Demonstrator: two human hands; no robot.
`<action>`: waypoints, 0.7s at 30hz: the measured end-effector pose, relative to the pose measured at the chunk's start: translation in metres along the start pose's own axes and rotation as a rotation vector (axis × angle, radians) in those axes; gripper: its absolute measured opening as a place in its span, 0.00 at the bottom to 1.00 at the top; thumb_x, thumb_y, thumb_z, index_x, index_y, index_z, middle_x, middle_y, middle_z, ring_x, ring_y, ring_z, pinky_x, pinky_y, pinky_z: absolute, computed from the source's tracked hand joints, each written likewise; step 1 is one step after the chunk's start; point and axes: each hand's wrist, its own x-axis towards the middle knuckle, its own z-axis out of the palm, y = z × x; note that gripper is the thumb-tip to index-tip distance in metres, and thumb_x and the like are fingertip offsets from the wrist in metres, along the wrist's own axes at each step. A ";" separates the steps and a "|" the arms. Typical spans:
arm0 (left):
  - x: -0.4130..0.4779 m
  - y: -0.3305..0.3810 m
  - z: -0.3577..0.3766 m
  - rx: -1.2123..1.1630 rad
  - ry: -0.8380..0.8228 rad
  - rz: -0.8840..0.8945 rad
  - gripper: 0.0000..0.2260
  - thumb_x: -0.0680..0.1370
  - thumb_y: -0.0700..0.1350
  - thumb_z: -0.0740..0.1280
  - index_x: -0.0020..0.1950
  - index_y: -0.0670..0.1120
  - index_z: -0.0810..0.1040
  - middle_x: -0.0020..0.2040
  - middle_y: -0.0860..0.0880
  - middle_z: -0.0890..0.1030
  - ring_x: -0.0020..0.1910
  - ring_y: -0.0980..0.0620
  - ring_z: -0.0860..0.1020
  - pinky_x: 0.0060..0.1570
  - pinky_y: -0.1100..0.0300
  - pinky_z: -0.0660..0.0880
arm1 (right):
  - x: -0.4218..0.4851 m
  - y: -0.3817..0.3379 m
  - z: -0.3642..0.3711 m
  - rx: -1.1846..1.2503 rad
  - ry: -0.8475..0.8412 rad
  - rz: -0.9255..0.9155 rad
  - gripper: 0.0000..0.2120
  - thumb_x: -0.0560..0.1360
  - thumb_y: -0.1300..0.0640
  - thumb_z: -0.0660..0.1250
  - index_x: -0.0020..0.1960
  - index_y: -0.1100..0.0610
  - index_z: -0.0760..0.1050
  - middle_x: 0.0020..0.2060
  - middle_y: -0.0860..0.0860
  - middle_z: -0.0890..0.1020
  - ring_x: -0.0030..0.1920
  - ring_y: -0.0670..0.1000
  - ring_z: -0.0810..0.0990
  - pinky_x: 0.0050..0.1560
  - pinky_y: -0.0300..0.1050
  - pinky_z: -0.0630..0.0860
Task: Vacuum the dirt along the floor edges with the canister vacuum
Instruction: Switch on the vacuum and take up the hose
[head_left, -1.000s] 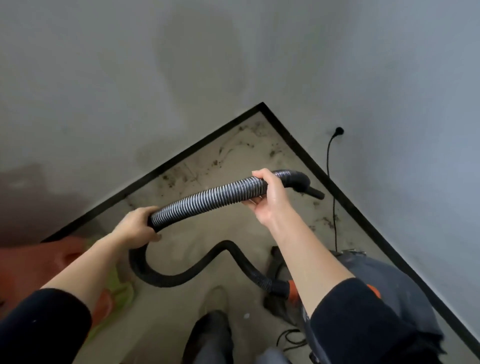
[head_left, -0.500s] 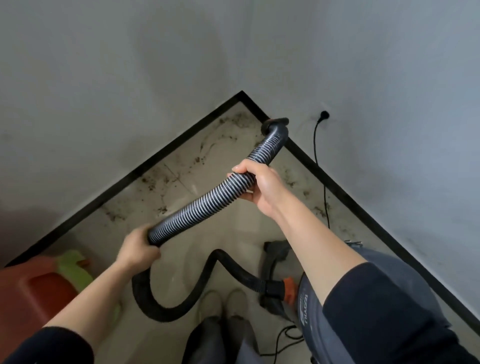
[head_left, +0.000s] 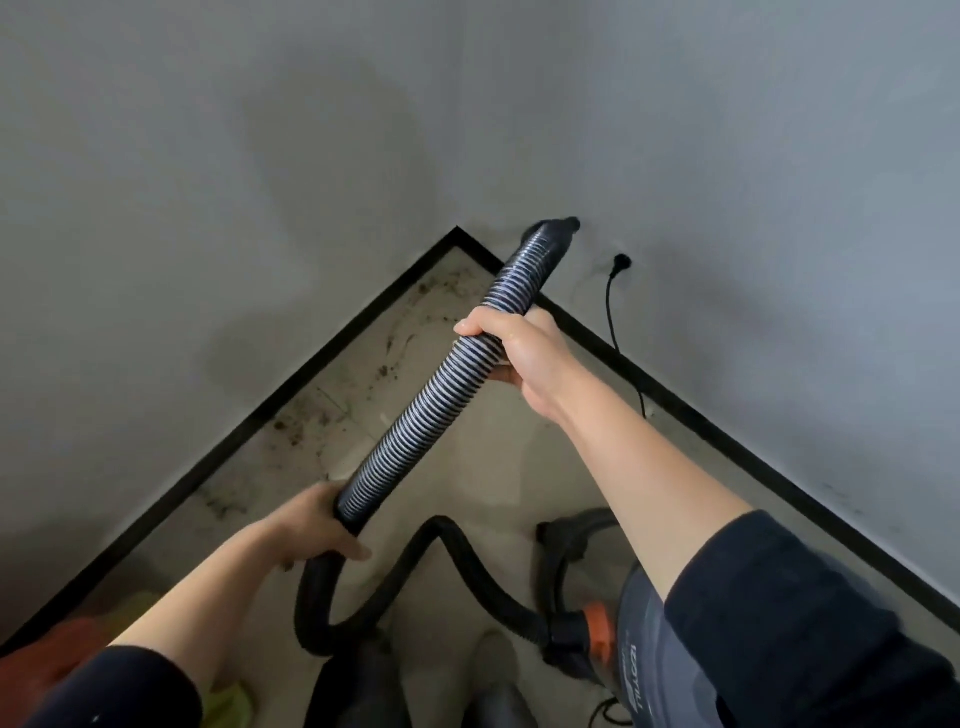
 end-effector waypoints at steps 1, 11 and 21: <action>0.004 0.004 0.000 0.035 -0.162 0.016 0.28 0.65 0.41 0.79 0.62 0.50 0.74 0.58 0.50 0.78 0.56 0.52 0.77 0.54 0.59 0.77 | 0.005 0.002 -0.002 -0.009 0.009 0.012 0.06 0.68 0.65 0.70 0.44 0.61 0.75 0.37 0.56 0.79 0.38 0.52 0.81 0.39 0.44 0.79; 0.063 0.078 -0.082 -0.584 -0.087 0.193 0.12 0.84 0.43 0.59 0.67 0.45 0.74 0.64 0.48 0.79 0.60 0.52 0.77 0.58 0.60 0.71 | 0.014 0.043 0.003 0.286 -0.013 0.229 0.06 0.56 0.68 0.59 0.30 0.60 0.71 0.28 0.55 0.73 0.28 0.52 0.75 0.48 0.49 0.76; 0.070 0.144 -0.050 -1.389 -0.208 0.177 0.24 0.84 0.51 0.59 0.71 0.34 0.65 0.63 0.39 0.76 0.58 0.45 0.78 0.54 0.53 0.76 | -0.035 0.086 -0.029 0.172 -0.369 0.405 0.15 0.56 0.70 0.57 0.42 0.60 0.67 0.29 0.55 0.74 0.29 0.53 0.73 0.46 0.48 0.78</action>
